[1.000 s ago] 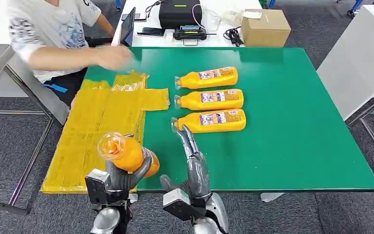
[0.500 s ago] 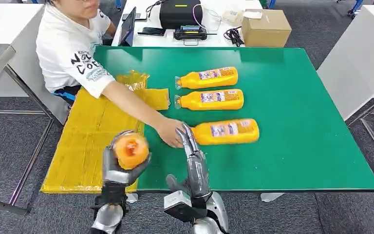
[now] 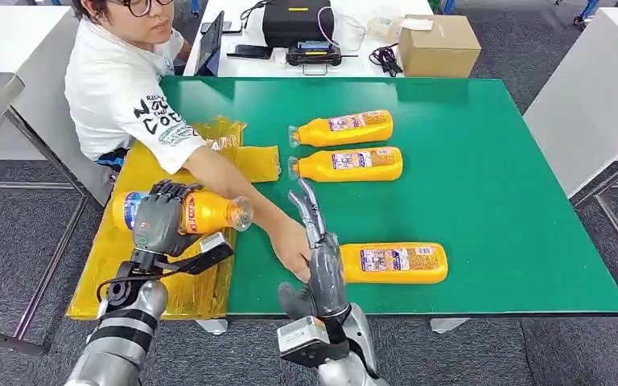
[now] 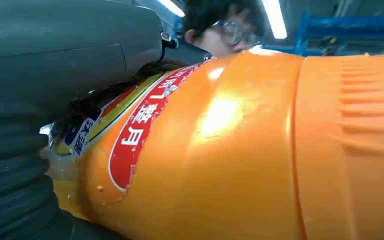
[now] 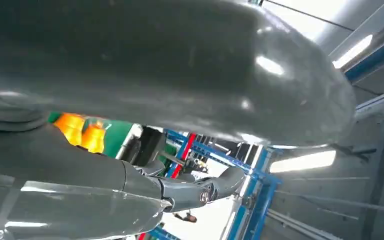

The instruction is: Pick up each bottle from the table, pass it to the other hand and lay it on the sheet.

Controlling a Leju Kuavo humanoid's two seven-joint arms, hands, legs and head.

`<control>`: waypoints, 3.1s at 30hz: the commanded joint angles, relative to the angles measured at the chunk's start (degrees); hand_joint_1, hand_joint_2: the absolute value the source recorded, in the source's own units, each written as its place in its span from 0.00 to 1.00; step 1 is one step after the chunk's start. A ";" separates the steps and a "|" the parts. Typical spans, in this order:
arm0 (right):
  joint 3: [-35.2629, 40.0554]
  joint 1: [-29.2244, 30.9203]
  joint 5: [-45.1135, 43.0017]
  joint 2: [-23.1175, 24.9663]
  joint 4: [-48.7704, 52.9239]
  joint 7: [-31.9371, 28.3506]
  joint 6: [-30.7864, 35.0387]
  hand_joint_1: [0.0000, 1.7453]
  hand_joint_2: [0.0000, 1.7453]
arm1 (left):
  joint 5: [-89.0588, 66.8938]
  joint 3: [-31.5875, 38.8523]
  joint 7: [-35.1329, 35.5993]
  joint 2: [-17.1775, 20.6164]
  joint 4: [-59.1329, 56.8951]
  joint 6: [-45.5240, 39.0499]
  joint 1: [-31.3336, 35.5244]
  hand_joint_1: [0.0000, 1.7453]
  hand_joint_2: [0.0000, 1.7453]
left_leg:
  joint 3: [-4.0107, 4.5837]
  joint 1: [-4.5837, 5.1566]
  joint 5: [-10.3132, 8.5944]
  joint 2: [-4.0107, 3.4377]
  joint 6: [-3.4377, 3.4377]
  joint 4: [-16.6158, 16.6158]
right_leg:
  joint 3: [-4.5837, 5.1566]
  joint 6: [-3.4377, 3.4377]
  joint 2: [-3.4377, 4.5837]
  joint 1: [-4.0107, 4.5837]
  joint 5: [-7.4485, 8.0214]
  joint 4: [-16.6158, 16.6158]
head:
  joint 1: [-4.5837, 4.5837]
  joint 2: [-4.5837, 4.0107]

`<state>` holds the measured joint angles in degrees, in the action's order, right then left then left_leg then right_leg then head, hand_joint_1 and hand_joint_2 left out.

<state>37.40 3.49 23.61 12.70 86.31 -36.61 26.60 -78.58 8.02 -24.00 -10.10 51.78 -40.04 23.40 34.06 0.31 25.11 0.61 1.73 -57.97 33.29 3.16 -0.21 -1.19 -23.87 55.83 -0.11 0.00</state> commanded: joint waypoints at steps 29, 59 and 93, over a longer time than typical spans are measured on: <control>-0.23 0.45 -0.66 -0.40 -5.95 1.04 -5.67 0.00 0.00 | -2.44 -4.99 10.31 9.89 -29.82 12.60 12.41 1.00 1.00 | -0.26 -0.07 0.02 -0.10 -0.10 0.05 | -0.22 -0.14 0.06 0.09 0.01 -0.06 | -0.02 0.00; -3.25 1.20 -4.10 2.11 -14.12 0.28 -9.89 0.00 0.00 | 21.95 -2.74 0.38 11.65 -28.61 40.19 11.10 0.00 0.00 | -0.74 -0.07 -0.07 -0.15 -0.22 0.19 | -0.66 -0.34 0.25 0.08 0.15 -0.10 | -0.02 0.00; -3.18 1.04 8.95 -4.32 -9.96 6.81 3.91 0.00 1.00 | 54.31 4.44 -16.00 -2.90 24.50 0.04 -8.14 0.00 1.00 | -0.14 -0.14 -0.06 -0.01 -0.22 0.01 | -0.12 -0.36 -0.04 0.18 0.05 -0.02 | 0.00 0.00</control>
<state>36.26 5.41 24.86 13.59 71.93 -34.97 23.85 -42.29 14.23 -38.91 -12.85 73.09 -40.26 17.84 34.09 0.28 24.97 0.57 1.64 -57.95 33.44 2.98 -0.18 -1.14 -23.76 55.90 -0.11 0.00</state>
